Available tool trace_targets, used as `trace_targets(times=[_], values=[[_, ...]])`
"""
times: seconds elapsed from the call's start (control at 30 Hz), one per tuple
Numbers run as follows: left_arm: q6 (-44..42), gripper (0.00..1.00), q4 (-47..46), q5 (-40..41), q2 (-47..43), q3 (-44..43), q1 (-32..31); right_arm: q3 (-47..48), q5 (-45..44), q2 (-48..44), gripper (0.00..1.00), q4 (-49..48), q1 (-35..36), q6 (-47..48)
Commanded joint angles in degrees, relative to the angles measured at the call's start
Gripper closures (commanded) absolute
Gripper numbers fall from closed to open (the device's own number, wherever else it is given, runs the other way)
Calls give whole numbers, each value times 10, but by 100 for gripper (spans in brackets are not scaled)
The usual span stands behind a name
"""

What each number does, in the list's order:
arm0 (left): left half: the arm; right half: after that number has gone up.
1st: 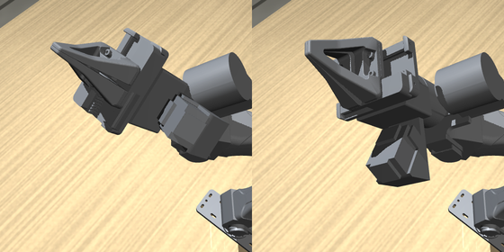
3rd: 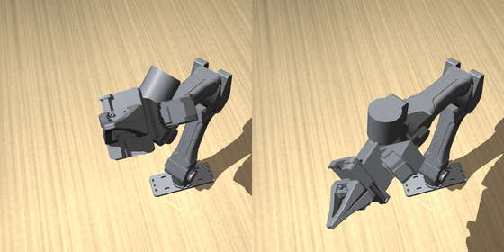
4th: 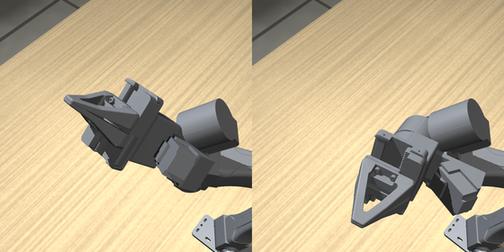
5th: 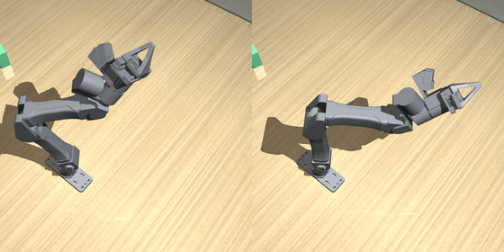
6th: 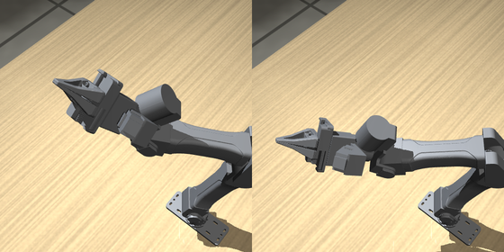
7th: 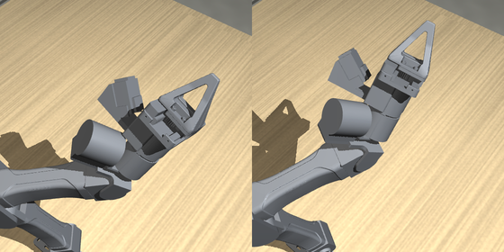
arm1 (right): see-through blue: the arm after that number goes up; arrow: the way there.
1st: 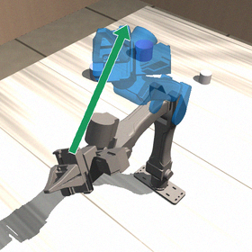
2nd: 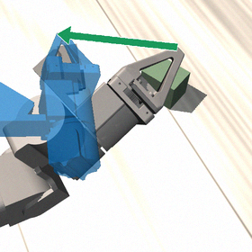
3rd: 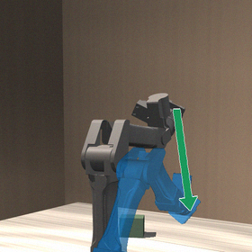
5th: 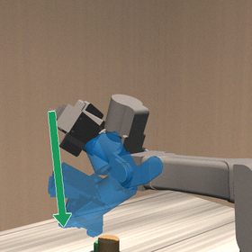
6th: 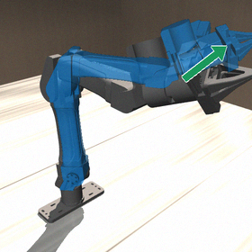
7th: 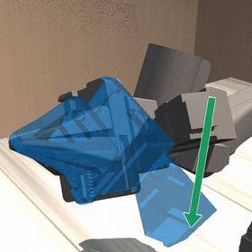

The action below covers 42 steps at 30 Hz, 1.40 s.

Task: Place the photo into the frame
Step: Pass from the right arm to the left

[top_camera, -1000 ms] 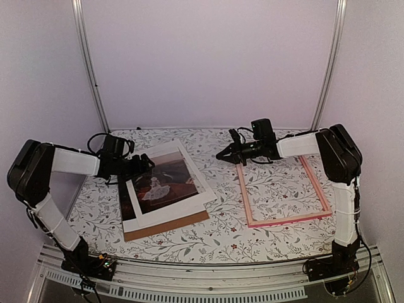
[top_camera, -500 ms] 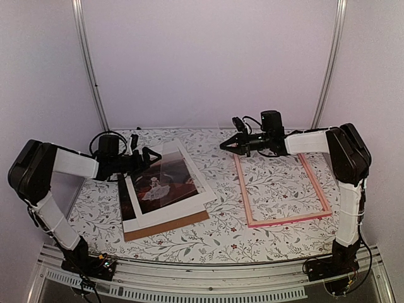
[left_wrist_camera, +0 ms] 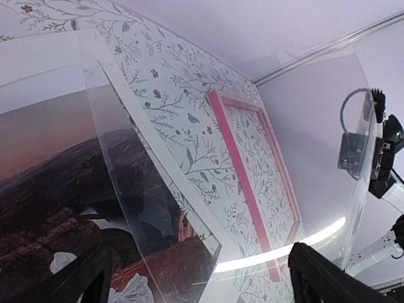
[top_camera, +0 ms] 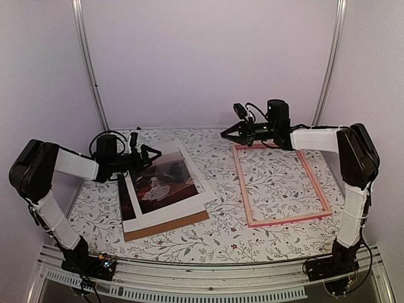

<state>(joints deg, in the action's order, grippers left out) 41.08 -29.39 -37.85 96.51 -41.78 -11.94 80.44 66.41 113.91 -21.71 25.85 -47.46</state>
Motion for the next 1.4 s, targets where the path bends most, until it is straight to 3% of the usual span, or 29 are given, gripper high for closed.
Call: trace_targets(times=[0.0, 0.43, 0.73, 1.07, 1.37], values=[[30, 0, -66, -36, 17, 10, 6, 18, 27, -36, 100, -52, 0, -22], [124, 1, -237, -124, 35, 24, 6, -10, 37, -50, 100, -88, 2, -46], [130, 24, -253, -123, 4, 37, 14, -30, 34, -46, 100, -74, -7, -32], [129, 48, -246, -124, -26, 36, 25, -30, 12, -36, 100, 43, -16, 59], [125, 62, -238, -127, -34, 32, 25, -31, -6, -29, 100, 90, -18, 100]])
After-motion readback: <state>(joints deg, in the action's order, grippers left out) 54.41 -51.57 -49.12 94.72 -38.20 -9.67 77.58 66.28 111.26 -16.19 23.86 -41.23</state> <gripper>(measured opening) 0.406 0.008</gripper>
